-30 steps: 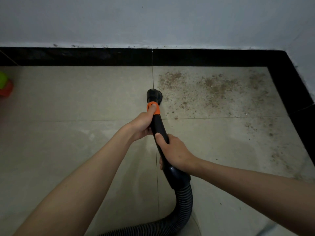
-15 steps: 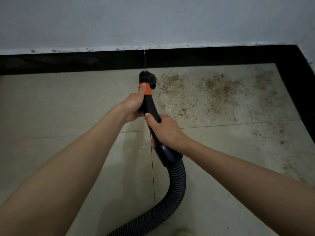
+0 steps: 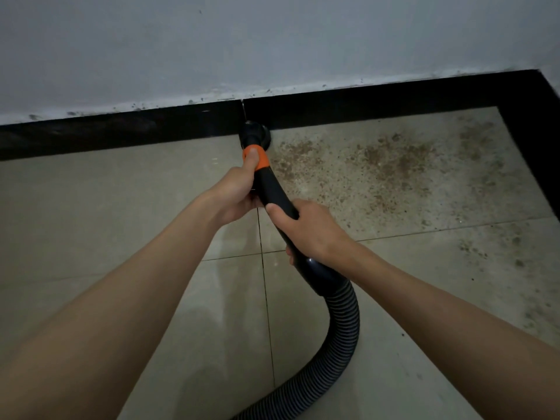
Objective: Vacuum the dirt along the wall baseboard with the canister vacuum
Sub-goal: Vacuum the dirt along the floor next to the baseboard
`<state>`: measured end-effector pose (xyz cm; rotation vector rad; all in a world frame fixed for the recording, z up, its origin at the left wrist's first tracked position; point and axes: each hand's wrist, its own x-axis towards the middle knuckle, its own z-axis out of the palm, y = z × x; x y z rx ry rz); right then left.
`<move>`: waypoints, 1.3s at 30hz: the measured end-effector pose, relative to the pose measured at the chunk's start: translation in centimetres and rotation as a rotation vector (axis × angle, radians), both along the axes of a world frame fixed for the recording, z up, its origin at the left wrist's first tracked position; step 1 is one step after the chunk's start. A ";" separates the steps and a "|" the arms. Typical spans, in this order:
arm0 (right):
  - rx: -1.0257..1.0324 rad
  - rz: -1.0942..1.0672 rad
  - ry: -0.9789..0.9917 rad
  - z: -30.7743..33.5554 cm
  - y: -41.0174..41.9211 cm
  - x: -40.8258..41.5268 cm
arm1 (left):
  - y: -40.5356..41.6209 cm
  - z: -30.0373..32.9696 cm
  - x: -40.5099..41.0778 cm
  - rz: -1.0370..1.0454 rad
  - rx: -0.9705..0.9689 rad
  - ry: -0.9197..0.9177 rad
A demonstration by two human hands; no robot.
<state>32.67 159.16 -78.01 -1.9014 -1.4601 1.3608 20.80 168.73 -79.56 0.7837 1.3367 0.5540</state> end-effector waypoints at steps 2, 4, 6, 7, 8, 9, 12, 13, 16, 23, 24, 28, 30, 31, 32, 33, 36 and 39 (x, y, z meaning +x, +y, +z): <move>0.011 0.020 -0.036 -0.1 -0.2 0.2 | -0.4 -0.1 0.1 0.028 -0.015 -0.018; 0.014 0.032 -0.058 0.0 -0.2 0.2 | -0.7 -0.2 0.4 0.062 -0.024 -0.027; 0.012 0.040 -0.055 0.3 -0.2 -0.2 | -1.0 0.2 0.7 0.105 -0.027 -0.014; 0.017 0.047 -0.058 0.4 -0.1 -0.4 | -1.1 0.5 0.9 0.122 -0.022 0.003; 0.021 0.056 -0.063 0.6 -0.1 -0.6 | -1.2 0.8 1.0 0.137 -0.016 0.024; 0.019 0.064 -0.056 0.8 -0.1 -0.8 | -1.3 1.1 1.0 0.152 -0.013 0.043; -0.017 0.040 0.104 1.8 -0.4 -1.1 | -1.3 2.1 0.6 0.184 -0.002 0.073; -0.028 0.012 0.185 2.1 -0.7 -1.1 | -1.3 2.4 0.4 0.191 0.009 0.080; 0.012 -0.064 0.353 2.4 -2.6 -0.8 | -1.0 3.3 -0.9 0.246 0.036 0.067; 0.103 -0.181 0.211 2.1 -7.7 -0.6 | -1.4 5.7 -2.6 0.344 0.031 -0.019; 0.116 -0.200 0.138 2.3 -8.1 -0.7 | -1.7 6.1 -2.5 0.342 0.044 -0.022; 0.197 -0.213 0.070 4.3 -8.7 -1.1 | -2.1 7.9 -2.9 0.342 0.108 -0.029; 0.186 -0.199 0.192 5.7 -8.8 -1.2 | -2.4 8.7 -3.5 0.323 0.109 -0.079; 0.153 -0.183 0.250 6.3 -8.9 -1.2 | -2.6 8.8 -3.8 0.306 0.104 -0.113; 0.109 -0.162 0.300 6.7 -9.0 -1.3 | -3.0 8.8 -4.0 0.283 0.097 -0.142; 0.056 -0.137 0.342 7.1 -9.3 -1.4 | -3.3 8.5 -4.3 0.261 0.085 -0.168; -0.175 -0.058 0.458 7.3 -10.1 -2.2 | -4.5 7.0 -5.4 0.249 0.036 -0.227; -0.449 0.047 0.607 7.3 -10.2 -2.7 | -5.6 5.5 -6.8 0.251 -0.020 -0.256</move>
